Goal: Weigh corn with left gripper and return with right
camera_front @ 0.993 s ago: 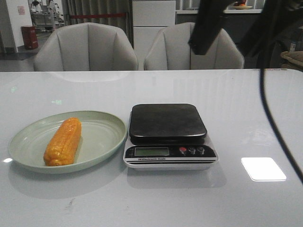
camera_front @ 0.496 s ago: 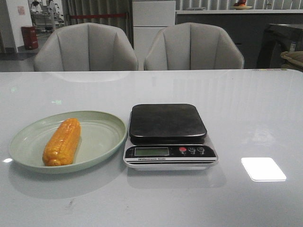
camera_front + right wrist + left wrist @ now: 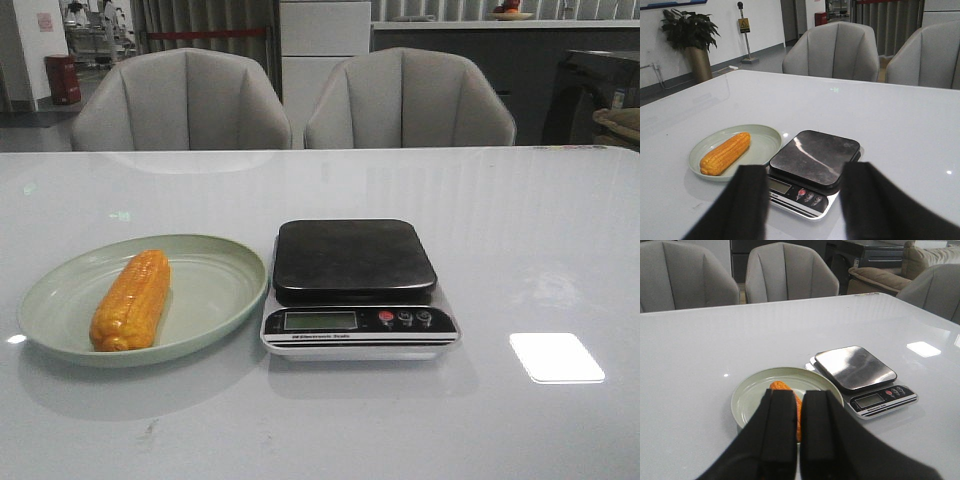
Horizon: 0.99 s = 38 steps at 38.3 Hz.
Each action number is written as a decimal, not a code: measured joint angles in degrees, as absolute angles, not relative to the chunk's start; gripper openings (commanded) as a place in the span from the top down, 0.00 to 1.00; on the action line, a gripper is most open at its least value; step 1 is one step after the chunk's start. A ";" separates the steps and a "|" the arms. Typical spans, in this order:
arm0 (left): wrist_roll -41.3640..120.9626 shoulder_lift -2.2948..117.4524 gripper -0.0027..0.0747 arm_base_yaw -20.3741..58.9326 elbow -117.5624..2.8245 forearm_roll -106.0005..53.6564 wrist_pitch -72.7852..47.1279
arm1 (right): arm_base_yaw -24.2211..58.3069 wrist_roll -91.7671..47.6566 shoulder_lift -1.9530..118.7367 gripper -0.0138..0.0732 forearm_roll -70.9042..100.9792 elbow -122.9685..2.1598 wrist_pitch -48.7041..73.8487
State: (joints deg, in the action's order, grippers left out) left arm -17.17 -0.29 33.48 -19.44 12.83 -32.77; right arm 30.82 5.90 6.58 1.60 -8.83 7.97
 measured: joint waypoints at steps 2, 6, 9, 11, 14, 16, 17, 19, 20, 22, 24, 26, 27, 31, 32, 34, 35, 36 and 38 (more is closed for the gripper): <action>-17.17 -0.29 0.78 33.48 -19.44 12.83 -32.77 | 30.82 5.90 6.58 0.66 1.60 -8.83 7.97; -17.17 -0.29 0.78 33.48 -19.44 12.83 -32.77 | 30.82 5.90 6.58 0.65 1.60 -8.83 7.97; -17.17 -0.29 0.78 33.48 -19.44 12.83 -32.77 | 30.82 5.90 6.58 0.65 1.60 -8.83 7.97; -17.17 -0.29 0.78 33.48 -19.44 12.83 -32.77 | 30.82 5.90 6.58 0.65 1.60 -8.83 7.86; -17.17 -0.29 0.78 33.48 -19.44 12.83 -32.77 | 30.82 5.90 6.58 0.65 1.60 -8.83 7.92; -17.17 -0.29 0.78 33.48 -19.44 12.83 -32.77 | 30.82 5.90 6.58 0.65 1.60 -8.83 7.92; -17.17 -0.29 0.78 33.48 -19.44 12.83 -32.77 | 30.82 5.90 6.58 0.65 1.60 -8.83 7.92; -17.17 -0.29 0.78 33.48 -19.44 12.83 -32.77 | 30.82 5.90 6.58 0.65 1.60 -8.83 7.92; -17.17 -0.29 0.78 33.48 -19.44 12.83 -32.77 | 30.82 5.90 6.58 0.65 1.60 -8.83 7.92; -17.17 -0.29 0.78 33.48 -19.44 12.83 -32.77 | 30.82 5.90 6.58 0.65 1.60 -8.83 7.92; -17.17 -0.29 0.78 33.48 -19.44 12.83 -32.77 | 30.82 5.90 6.58 0.65 1.60 -8.83 7.92; -17.17 -0.29 0.78 33.48 -19.44 12.83 -32.77 | 30.82 5.90 6.58 0.65 1.60 -8.83 7.92; -17.17 -0.29 0.78 33.38 -19.44 12.83 -32.77 | 30.82 5.86 6.58 0.65 1.60 -8.83 7.92; -17.17 -0.29 0.78 31.26 -19.44 11.82 -32.77 | 30.82 5.86 6.58 0.65 1.60 -8.83 7.92; -17.17 -0.29 0.78 30.37 -19.44 11.66 -32.77 | 30.82 5.86 6.58 0.65 1.60 -8.83 7.92; -17.17 -0.29 0.78 27.29 -19.44 11.41 -32.77 | 30.82 5.86 6.58 0.65 1.60 -8.83 7.92; -17.17 -0.29 0.78 25.42 -19.31 11.13 -32.77 | 30.82 5.86 6.58 0.65 1.60 -8.83 7.92; -17.17 -0.29 0.78 23.95 -18.93 10.81 -32.51 | 30.82 5.86 6.58 0.65 1.60 -8.83 7.92; -17.17 -0.29 0.78 19.75 -18.05 10.41 -31.79 | 30.82 5.86 6.58 0.65 1.60 -8.83 7.92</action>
